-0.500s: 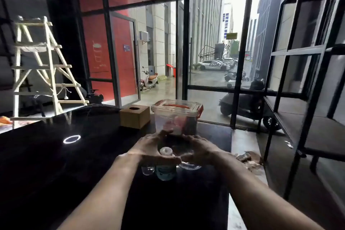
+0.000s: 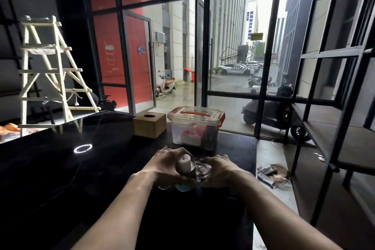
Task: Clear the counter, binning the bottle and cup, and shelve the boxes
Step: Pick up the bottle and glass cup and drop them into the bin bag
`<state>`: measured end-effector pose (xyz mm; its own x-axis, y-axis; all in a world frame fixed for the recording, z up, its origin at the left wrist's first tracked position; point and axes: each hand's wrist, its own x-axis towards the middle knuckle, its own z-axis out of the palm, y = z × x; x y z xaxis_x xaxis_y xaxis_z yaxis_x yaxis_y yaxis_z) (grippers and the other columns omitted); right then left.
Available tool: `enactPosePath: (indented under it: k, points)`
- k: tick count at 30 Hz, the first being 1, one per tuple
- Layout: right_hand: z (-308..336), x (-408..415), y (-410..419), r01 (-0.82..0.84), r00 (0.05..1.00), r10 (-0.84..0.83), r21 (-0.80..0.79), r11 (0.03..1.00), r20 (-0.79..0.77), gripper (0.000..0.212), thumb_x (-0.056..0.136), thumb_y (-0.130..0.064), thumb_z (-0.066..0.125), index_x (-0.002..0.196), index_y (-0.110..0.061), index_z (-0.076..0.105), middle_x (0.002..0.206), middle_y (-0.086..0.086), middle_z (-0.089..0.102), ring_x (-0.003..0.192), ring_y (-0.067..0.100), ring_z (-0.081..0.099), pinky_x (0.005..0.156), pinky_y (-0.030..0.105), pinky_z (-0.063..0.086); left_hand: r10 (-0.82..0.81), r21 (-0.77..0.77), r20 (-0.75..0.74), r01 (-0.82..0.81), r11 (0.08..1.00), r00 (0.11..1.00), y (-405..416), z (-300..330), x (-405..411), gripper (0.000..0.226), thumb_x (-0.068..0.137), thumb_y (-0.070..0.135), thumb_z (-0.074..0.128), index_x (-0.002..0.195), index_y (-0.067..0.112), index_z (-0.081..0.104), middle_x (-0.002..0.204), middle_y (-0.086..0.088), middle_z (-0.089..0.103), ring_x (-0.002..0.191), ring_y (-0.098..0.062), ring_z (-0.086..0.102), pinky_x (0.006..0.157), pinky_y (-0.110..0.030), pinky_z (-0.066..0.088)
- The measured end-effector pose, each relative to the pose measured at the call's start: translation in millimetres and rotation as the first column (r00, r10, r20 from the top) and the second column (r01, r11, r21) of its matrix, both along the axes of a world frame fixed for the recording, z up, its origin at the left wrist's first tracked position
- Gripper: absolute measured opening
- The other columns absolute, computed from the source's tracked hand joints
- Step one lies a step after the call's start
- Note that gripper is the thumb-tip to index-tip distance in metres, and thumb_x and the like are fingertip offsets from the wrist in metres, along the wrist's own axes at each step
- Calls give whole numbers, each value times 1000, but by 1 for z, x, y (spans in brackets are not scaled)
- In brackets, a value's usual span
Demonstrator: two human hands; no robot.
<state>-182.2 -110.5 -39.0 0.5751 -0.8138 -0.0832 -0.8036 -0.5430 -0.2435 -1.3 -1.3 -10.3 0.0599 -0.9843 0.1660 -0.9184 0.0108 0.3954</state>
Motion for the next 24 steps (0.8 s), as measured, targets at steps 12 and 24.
enactPosePath:
  k: [12,24]
  points:
    - [-6,25,-1,17,993,-9,-66,998,119,84,73,-54,75,148,-37,41,140,5,48,131,27,44,107,39,42,9,-299,-250,-85,950,968,17,40,44,74,51,63,86,117,41,62,104,15,74,91,-8,74,82,-36,64]
    - [-5,51,-2,13,1000,-12,-58,998,20,76,76,-62,67,142,-31,47,150,3,42,142,28,33,114,45,35,112,-379,-358,-254,890,927,51,39,89,69,49,64,83,110,37,67,99,16,73,90,-9,73,80,-35,63]
